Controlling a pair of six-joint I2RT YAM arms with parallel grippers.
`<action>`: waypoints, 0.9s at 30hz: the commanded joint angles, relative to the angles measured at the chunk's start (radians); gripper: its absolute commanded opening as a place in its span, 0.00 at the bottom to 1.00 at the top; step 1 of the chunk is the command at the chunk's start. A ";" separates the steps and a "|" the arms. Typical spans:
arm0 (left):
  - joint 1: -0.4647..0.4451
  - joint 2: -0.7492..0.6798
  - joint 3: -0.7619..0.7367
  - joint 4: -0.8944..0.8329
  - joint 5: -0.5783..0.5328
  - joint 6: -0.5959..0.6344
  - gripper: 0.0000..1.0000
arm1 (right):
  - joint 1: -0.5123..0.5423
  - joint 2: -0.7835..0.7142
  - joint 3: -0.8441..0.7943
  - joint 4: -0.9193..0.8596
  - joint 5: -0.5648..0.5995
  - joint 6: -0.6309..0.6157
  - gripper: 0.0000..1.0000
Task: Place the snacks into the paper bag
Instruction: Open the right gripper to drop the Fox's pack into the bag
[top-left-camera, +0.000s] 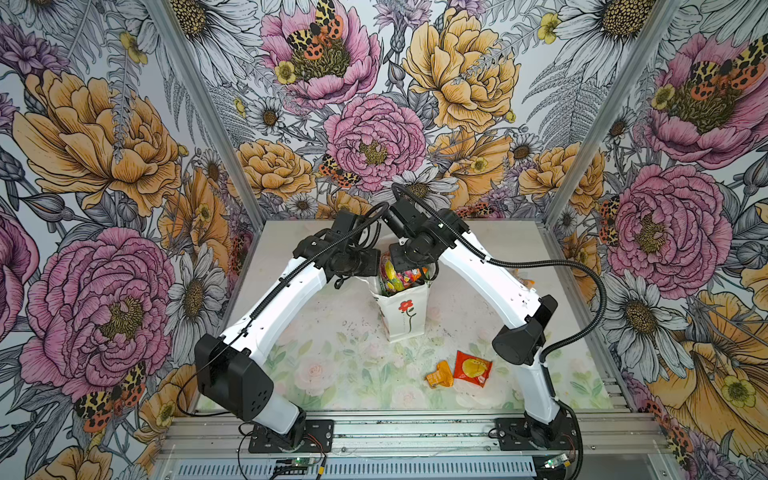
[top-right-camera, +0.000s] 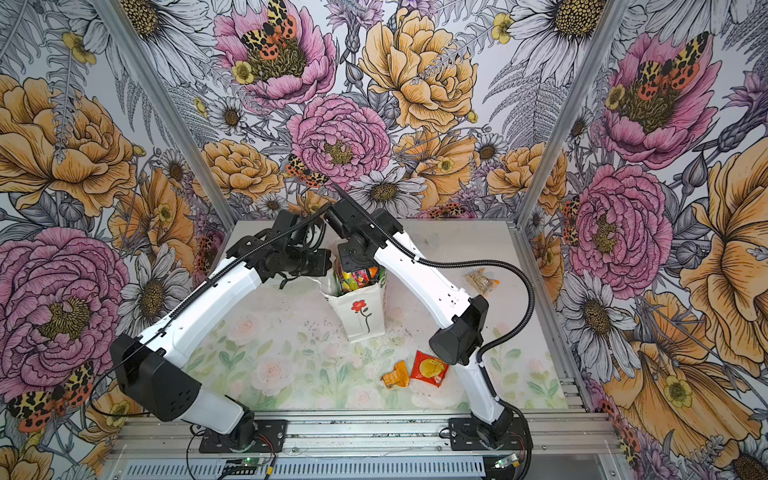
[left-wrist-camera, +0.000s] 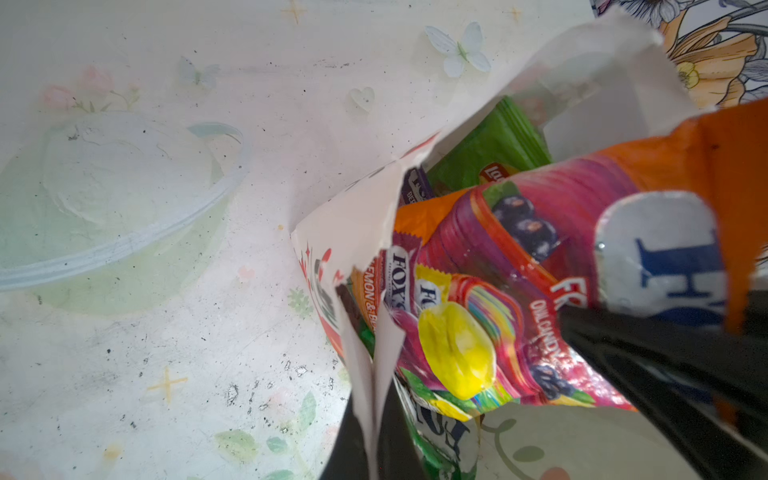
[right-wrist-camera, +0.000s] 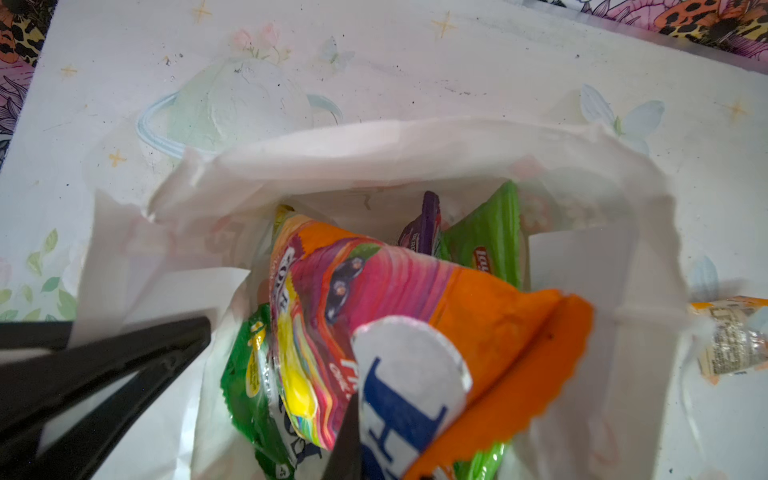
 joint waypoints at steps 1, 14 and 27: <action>-0.001 -0.046 0.007 0.063 0.020 -0.001 0.00 | -0.004 0.013 -0.002 0.037 -0.030 0.014 0.04; -0.002 -0.052 0.001 0.069 0.013 -0.003 0.00 | -0.005 -0.039 -0.039 0.065 0.014 0.011 0.41; -0.002 -0.049 0.001 0.069 0.001 -0.001 0.00 | -0.004 -0.177 -0.151 0.126 0.109 0.015 0.37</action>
